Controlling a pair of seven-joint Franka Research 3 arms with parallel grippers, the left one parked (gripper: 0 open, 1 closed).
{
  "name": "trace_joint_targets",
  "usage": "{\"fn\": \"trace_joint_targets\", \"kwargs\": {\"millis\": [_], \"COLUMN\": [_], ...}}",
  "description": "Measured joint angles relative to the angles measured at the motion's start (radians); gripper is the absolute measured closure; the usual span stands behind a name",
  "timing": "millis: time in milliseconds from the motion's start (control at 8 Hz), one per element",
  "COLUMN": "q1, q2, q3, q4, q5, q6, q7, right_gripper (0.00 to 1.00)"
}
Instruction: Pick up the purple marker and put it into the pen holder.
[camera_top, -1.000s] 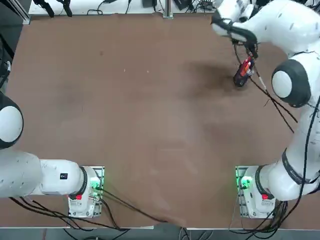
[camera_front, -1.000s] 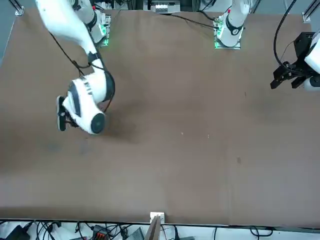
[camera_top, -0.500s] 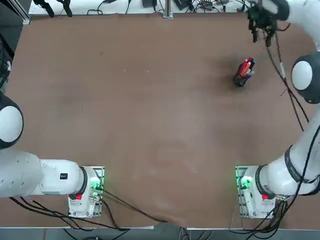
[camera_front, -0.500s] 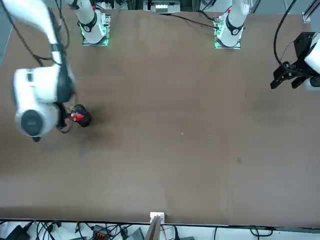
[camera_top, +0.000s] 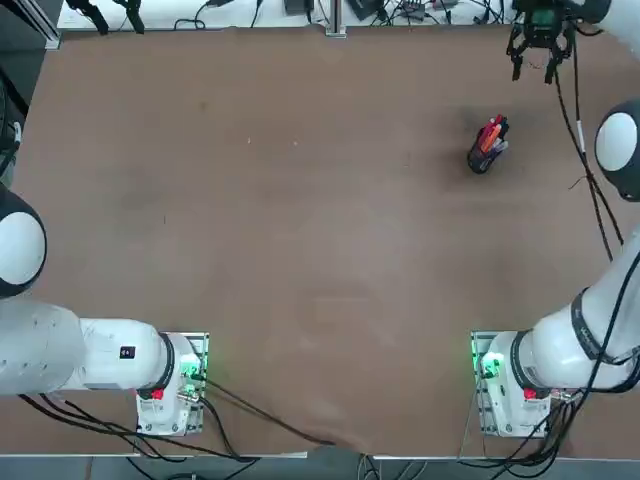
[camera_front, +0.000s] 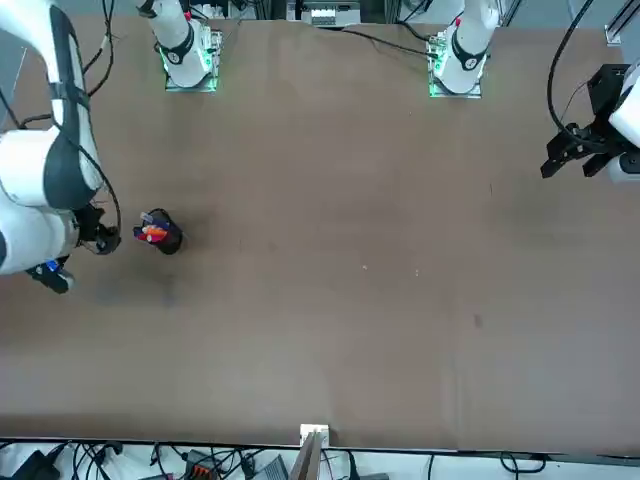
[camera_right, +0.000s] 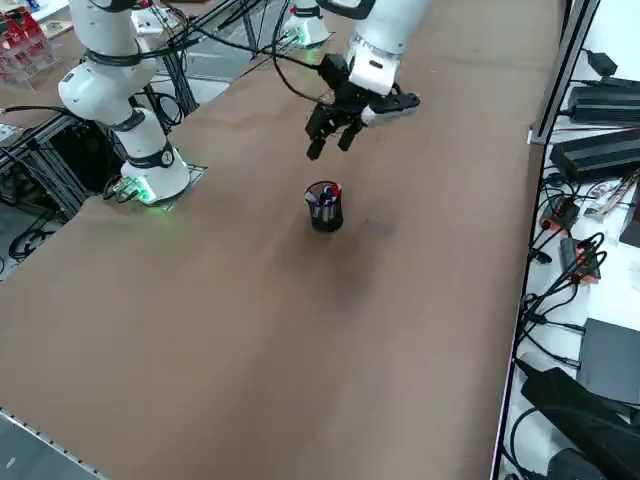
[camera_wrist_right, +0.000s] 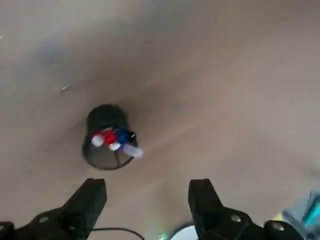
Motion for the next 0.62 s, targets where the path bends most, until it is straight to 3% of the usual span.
{"fn": "trace_joint_targets", "kwargs": {"millis": [375,625], "q1": [-0.029,-0.006], "q2": [-0.044,-0.174], "q3": [0.000,0.010], "q4": [0.082,0.014], "q5": [0.098,0.129], "q6": [-0.006,0.107], "q7": [-0.325,-0.369], "right_gripper": [0.00,0.00]}}
